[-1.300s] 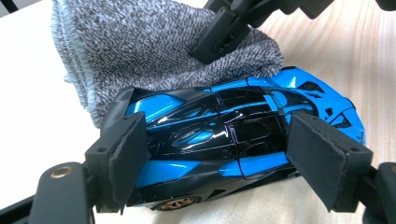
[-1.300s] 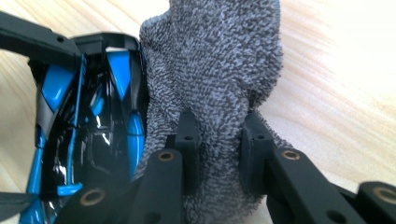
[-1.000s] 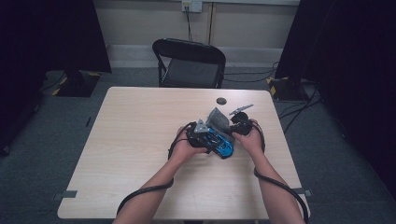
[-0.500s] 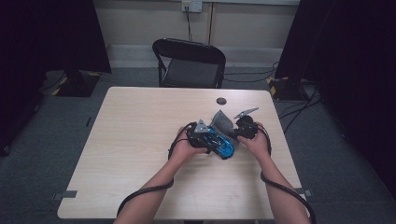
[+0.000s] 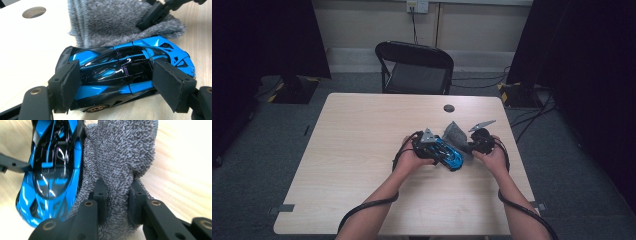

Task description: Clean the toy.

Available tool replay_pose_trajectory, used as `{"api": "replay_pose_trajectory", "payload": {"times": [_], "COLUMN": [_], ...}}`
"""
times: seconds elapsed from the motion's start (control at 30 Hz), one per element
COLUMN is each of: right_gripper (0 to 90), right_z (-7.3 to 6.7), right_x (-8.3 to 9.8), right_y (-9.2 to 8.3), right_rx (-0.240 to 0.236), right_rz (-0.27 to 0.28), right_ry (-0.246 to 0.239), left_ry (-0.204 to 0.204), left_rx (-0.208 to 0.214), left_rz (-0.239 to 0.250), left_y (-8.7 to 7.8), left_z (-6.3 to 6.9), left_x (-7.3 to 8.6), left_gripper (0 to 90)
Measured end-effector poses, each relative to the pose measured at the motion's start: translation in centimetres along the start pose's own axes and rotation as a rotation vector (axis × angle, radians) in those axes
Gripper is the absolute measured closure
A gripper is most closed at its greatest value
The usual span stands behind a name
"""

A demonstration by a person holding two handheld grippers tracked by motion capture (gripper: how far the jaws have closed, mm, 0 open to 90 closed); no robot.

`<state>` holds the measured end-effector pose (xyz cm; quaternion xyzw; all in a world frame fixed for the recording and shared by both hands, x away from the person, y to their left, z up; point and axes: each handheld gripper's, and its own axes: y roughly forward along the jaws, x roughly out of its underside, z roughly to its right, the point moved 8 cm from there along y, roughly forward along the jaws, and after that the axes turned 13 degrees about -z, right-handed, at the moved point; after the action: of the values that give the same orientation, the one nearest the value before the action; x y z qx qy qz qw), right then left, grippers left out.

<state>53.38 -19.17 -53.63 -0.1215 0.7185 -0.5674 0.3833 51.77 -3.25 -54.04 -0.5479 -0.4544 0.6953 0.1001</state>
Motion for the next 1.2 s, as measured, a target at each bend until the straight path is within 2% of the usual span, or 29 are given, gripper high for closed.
{"api": "replay_pose_trajectory", "payload": {"times": [0.5, 1.2], "right_gripper": [72.6, 72.5], "right_z": [-0.5, -0.6], "right_x": [2.3, 4.9], "right_y": [-1.0, -2.3], "right_rx": [-0.002, -0.009], "right_rz": [0.011, 0.015], "right_ry": [-0.001, 0.004], "left_ry": [-0.005, 0.004], "left_rx": [0.004, 0.001], "left_rz": [-0.003, -0.015], "left_y": [0.0, 0.0], "left_z": [0.2, 0.3], "left_x": [-0.1, -0.1], "left_gripper": [23.0, 23.4]}}
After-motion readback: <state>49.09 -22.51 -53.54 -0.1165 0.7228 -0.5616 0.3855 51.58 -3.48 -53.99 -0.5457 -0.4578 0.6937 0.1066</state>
